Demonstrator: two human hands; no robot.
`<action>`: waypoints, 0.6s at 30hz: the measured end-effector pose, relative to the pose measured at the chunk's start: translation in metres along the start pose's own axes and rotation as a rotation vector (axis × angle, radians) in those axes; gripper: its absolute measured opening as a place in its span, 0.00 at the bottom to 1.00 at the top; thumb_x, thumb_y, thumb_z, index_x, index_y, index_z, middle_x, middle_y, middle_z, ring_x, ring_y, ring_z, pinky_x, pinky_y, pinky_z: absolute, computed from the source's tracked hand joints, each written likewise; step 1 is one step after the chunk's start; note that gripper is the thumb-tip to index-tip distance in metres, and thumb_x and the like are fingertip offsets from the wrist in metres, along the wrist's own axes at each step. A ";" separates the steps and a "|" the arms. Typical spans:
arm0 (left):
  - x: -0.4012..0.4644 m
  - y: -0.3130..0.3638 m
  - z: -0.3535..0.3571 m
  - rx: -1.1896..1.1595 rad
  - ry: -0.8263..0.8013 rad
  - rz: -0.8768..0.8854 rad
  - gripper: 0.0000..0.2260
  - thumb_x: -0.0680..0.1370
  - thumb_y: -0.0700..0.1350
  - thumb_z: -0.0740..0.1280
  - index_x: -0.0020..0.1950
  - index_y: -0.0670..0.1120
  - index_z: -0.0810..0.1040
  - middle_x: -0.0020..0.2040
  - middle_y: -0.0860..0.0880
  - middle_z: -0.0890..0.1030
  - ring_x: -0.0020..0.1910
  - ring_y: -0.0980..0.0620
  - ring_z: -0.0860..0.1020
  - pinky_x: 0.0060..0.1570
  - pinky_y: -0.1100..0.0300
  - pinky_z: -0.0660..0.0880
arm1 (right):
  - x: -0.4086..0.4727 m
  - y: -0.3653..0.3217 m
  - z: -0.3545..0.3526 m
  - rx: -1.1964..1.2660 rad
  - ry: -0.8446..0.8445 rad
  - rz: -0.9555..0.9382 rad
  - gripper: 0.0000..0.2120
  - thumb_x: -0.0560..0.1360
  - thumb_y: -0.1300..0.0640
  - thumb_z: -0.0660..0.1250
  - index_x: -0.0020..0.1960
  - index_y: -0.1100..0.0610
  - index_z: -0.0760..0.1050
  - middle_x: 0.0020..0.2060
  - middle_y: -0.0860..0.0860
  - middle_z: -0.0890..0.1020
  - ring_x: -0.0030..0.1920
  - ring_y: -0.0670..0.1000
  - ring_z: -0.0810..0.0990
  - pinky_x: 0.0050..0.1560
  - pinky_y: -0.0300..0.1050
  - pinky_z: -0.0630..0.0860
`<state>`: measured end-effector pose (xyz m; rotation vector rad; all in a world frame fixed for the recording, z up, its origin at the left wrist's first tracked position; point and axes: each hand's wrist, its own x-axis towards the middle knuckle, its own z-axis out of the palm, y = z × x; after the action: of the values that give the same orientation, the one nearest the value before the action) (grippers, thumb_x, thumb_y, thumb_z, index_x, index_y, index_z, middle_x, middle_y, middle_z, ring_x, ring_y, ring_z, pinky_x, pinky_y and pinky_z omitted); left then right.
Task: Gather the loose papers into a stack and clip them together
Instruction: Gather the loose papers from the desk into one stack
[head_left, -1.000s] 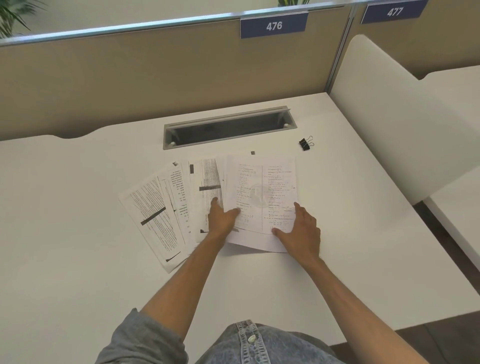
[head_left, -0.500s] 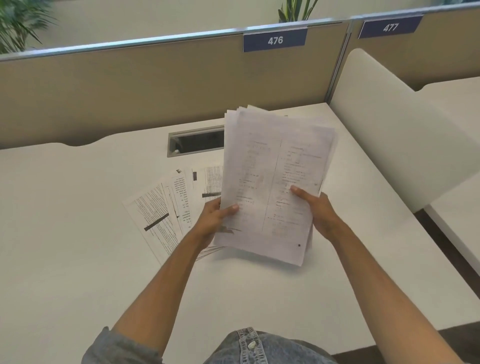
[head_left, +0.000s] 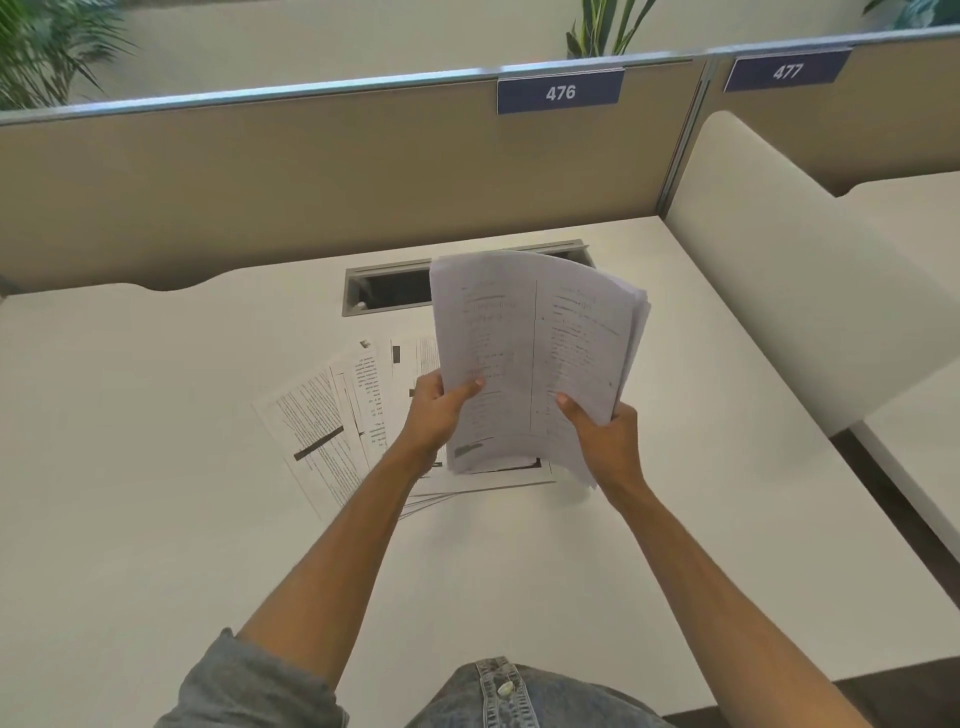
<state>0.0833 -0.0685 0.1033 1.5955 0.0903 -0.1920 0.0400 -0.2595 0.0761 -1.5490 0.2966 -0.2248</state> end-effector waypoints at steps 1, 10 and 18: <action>-0.001 -0.007 0.002 -0.002 -0.014 -0.025 0.06 0.80 0.43 0.66 0.53 0.53 0.78 0.51 0.53 0.82 0.53 0.48 0.80 0.47 0.56 0.79 | -0.002 0.011 -0.002 -0.017 0.000 0.022 0.06 0.76 0.57 0.71 0.53 0.54 0.81 0.45 0.47 0.85 0.48 0.50 0.84 0.40 0.34 0.80; 0.001 -0.029 0.001 0.021 0.060 -0.131 0.08 0.79 0.38 0.64 0.53 0.48 0.80 0.48 0.53 0.83 0.46 0.53 0.81 0.41 0.64 0.77 | -0.005 0.028 -0.015 -0.177 0.102 -0.010 0.11 0.79 0.56 0.66 0.57 0.61 0.81 0.48 0.52 0.84 0.47 0.51 0.83 0.44 0.36 0.81; 0.010 -0.067 -0.038 0.542 0.530 -0.478 0.26 0.74 0.56 0.67 0.67 0.42 0.72 0.67 0.43 0.73 0.68 0.41 0.68 0.68 0.44 0.60 | 0.006 0.023 -0.027 -0.147 0.104 0.072 0.12 0.79 0.57 0.67 0.59 0.62 0.79 0.50 0.52 0.84 0.47 0.51 0.82 0.41 0.32 0.76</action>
<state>0.0838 -0.0288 0.0366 2.1131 0.8991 -0.1646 0.0355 -0.2863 0.0529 -1.6715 0.4591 -0.2313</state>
